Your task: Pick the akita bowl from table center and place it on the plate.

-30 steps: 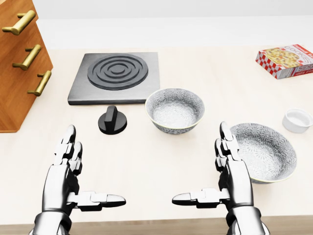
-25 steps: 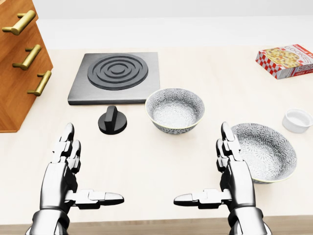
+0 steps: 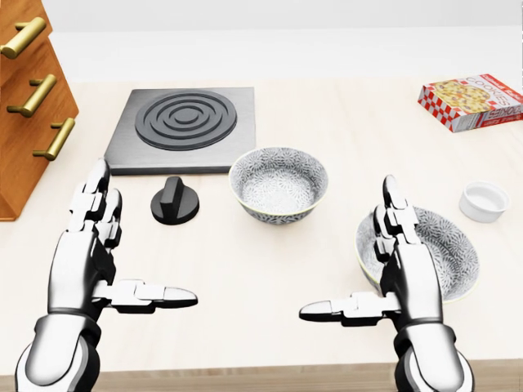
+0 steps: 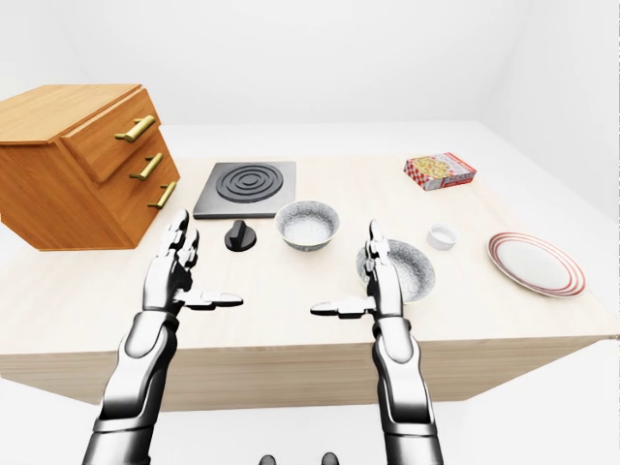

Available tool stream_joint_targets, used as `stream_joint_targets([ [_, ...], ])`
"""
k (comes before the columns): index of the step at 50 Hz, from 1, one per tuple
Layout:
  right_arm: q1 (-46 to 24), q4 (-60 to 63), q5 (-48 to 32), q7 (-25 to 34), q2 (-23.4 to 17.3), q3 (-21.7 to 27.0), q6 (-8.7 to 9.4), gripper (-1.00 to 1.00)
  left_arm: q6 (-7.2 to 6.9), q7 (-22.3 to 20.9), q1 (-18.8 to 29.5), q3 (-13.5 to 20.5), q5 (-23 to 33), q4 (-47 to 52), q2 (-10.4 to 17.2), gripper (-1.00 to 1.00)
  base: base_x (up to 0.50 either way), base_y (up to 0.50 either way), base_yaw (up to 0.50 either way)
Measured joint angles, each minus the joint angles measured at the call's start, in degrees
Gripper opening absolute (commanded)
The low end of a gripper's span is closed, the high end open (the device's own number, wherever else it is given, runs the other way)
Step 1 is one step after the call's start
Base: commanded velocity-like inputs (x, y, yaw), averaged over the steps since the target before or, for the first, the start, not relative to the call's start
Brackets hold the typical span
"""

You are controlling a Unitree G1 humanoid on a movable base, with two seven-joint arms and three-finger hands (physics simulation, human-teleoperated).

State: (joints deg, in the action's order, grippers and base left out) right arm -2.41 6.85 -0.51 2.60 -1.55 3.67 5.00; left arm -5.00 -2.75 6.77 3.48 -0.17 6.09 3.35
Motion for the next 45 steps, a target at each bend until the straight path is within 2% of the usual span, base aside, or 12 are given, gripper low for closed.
stream_joint_targets([
  [29,-0.8,0.3,1.3,0.2,-0.5,0.0,0.0,1.0,0.0,-0.7,-0.3,-0.7,0.7,4.2,-1.0,1.0,0.02,-0.5,0.0],
  [45,-0.8,0.6,1.4,0.8,-0.6,-0.2,0.0,1.0,0.0,-0.7,-0.6,-0.7,0.8,4.8,-1.1,1.0,0.27,-0.5,0.0],
])
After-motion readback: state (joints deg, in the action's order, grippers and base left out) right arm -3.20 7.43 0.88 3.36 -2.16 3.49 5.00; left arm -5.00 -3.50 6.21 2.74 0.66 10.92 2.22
